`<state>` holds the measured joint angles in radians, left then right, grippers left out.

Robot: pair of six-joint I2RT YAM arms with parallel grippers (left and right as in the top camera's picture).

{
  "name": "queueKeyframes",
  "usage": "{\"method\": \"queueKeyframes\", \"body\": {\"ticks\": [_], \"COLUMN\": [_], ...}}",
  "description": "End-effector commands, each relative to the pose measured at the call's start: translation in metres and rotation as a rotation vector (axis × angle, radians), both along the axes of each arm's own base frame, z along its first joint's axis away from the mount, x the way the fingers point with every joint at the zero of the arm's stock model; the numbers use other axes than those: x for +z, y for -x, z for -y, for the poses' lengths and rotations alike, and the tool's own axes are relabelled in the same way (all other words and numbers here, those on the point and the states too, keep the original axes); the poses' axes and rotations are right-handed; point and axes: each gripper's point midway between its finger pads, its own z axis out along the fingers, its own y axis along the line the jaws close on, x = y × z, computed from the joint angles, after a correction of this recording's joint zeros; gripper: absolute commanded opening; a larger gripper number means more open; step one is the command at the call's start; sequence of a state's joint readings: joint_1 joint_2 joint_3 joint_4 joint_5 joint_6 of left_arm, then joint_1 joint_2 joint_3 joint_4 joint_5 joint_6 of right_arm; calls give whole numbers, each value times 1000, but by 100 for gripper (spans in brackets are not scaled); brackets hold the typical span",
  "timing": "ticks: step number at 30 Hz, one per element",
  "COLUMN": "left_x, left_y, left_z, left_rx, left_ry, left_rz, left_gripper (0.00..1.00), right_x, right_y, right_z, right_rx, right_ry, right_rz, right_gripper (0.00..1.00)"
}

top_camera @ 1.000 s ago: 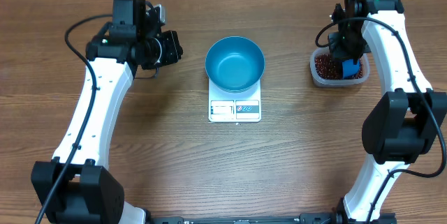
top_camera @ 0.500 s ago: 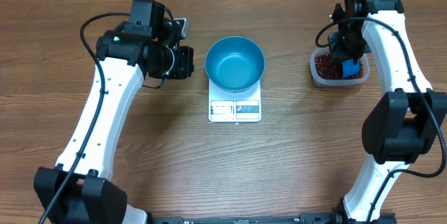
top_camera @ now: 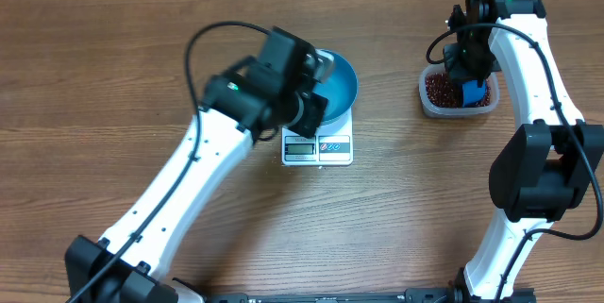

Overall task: Scoop item into bowl and weigh 150g on scale
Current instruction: 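Move the left gripper down to the scale's front buttons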

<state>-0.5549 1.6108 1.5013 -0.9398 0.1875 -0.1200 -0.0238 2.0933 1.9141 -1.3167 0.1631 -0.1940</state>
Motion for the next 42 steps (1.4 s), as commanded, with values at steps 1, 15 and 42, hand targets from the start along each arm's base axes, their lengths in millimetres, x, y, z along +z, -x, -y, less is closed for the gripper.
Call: {"method": "queueKeyframes", "body": {"ticks": [1, 15, 42], "left_x": [-13, -89, -166], "left_y": [9, 18, 4], "left_z": [7, 25, 28], "left_rx": [61, 183, 15], "left_ry": [-31, -90, -259], "left_rz": [1, 116, 140], "left_gripper": [4, 4, 4], "right_x": [-8, -7, -7], "right_y": [-2, -5, -7], "right_z": [7, 7, 7], "right_rx": [-24, -23, -23], "right_ry": [9, 10, 10], "right_rz": [0, 11, 19], "right_gripper": [4, 4, 4]}}
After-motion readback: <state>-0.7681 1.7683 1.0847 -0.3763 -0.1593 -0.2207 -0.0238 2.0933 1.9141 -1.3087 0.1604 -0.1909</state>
